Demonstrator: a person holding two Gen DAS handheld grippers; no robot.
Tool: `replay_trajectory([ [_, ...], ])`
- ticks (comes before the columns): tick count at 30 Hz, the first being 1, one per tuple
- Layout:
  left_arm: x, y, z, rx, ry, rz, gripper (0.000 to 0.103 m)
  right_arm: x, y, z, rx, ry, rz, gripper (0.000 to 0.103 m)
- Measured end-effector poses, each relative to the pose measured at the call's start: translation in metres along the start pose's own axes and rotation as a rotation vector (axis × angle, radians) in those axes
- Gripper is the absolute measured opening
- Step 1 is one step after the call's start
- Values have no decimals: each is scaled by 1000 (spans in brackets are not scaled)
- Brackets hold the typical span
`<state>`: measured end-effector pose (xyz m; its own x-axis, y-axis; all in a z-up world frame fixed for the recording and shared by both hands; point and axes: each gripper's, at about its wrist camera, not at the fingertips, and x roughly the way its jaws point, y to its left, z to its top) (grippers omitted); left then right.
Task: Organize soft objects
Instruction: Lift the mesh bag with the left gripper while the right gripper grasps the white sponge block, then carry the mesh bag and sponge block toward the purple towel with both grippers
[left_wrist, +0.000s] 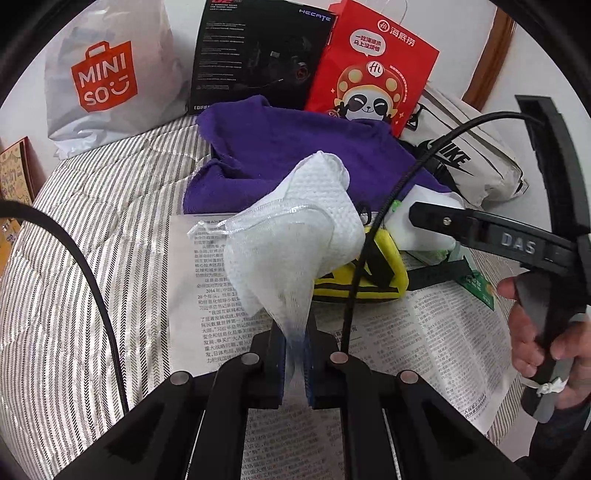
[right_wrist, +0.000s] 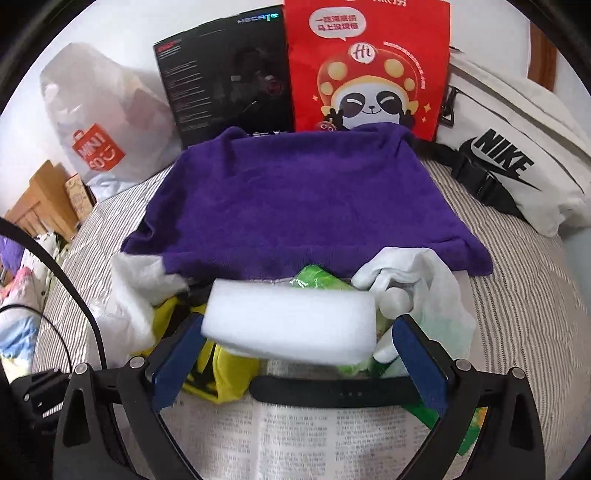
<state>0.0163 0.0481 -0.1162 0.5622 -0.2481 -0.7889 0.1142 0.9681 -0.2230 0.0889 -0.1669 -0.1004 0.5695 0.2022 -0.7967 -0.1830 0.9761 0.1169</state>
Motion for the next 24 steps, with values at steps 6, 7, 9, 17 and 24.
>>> replay_trajectory([
  [6,-7,7,7,-18,-13,-6,8,-8,-6,4,-3,-18,32,82],
  [7,-9,8,8,-17,-17,-4,8,-11,-7,4,-3,-20,36,82],
  [9,-14,10,10,-17,-22,-3,8,-20,-9,5,-6,-25,37,82],
  [17,-43,12,21,-25,-54,-26,8,-46,-31,12,5,-53,28,82],
  [24,-69,2,26,-18,-78,-45,8,-58,-51,16,21,-67,19,82],
])
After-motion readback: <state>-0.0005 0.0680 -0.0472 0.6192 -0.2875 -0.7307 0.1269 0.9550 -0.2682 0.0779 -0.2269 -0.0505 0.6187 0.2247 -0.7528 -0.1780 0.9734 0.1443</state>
